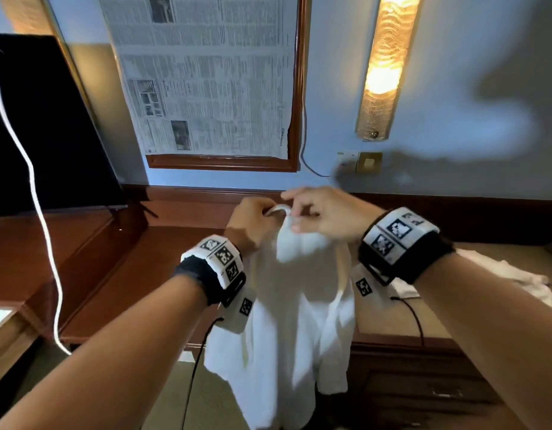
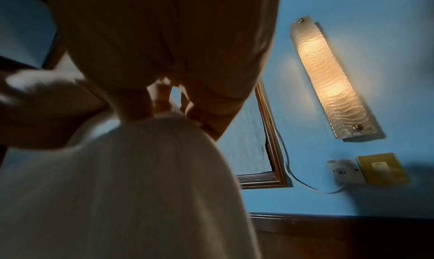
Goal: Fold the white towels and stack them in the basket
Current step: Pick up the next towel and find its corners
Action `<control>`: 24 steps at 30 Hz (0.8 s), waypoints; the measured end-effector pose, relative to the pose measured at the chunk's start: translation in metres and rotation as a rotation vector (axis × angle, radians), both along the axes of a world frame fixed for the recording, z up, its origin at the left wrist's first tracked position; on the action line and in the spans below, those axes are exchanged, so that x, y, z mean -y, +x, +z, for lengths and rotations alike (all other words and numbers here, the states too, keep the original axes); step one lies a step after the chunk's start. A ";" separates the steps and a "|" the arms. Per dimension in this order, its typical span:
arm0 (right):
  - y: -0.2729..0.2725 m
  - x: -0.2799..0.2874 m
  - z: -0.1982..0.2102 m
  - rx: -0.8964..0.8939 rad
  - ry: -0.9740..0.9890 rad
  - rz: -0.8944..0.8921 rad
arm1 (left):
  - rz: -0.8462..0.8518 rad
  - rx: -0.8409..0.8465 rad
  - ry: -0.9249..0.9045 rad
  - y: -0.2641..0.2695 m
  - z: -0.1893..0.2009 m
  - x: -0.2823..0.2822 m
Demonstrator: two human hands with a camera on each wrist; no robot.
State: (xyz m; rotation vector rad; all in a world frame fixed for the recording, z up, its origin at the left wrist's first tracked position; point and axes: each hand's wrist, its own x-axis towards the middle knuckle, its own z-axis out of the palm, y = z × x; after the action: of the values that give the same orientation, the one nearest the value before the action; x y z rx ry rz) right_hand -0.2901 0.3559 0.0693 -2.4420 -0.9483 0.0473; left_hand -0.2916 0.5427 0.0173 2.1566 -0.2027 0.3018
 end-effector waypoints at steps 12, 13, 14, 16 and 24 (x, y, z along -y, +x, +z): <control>-0.021 -0.079 0.047 0.362 0.366 -0.226 | 0.191 0.205 0.055 -0.038 -0.039 -0.101; -0.022 -0.085 0.060 0.389 0.417 -0.231 | 0.234 0.148 0.067 -0.041 -0.051 -0.111; -0.023 -0.091 0.071 0.407 0.469 -0.229 | 0.265 0.092 0.069 -0.043 -0.062 -0.119; -0.025 -0.103 0.088 0.423 0.565 -0.218 | 0.310 0.007 0.053 -0.047 -0.076 -0.133; -0.031 -0.111 0.099 0.434 0.639 -0.444 | 0.345 -0.142 0.044 -0.057 -0.087 -0.193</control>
State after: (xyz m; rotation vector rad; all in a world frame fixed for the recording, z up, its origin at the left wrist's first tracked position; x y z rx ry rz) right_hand -0.3212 0.4671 0.1686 -2.0150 -0.4511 -0.8358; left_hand -0.3485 0.7353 -0.0696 2.2420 0.2484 0.3401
